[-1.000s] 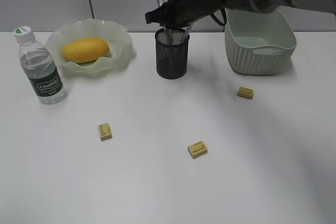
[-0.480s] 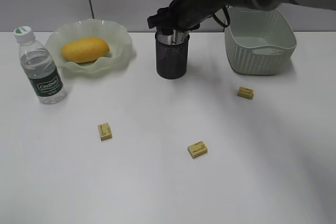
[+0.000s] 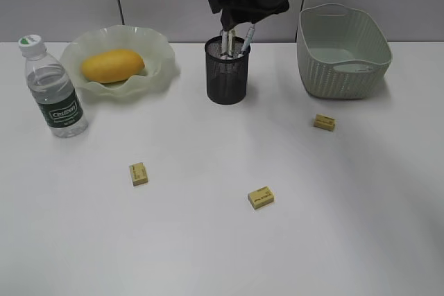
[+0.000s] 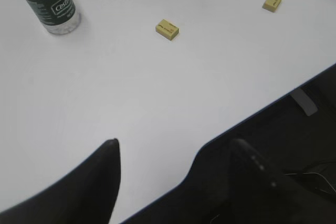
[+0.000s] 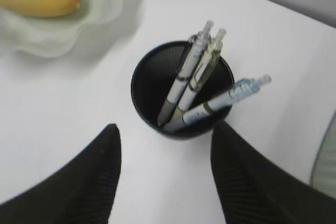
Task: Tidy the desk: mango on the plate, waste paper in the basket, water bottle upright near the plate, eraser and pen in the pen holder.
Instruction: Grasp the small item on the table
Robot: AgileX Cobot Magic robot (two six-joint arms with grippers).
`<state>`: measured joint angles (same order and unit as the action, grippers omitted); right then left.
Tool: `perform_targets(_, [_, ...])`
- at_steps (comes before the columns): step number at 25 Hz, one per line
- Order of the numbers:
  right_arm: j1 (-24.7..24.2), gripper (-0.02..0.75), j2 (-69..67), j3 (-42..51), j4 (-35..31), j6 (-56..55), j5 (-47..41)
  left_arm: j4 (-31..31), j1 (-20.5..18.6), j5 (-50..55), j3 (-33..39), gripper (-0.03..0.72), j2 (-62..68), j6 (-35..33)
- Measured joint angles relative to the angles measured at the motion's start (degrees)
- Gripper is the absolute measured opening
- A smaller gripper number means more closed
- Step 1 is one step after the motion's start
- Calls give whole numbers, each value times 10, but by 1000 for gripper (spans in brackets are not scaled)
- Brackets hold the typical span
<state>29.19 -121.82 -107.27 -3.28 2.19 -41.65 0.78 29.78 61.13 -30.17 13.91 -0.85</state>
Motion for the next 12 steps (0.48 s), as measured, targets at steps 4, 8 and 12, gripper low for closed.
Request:
perform_targets(4, [0, 440, 18, 0, 1, 33, -104, 0, 0, 0, 0, 487, 0, 0])
perform_targets(8, [0, 440, 22, 0, 1, 41, -226, 0, 0, 0, 0, 487, 0, 0])
perform_targets(12, [0, 440, 26, 2, 1, 26, -272, 0, 0, 0, 0, 487, 0, 0])
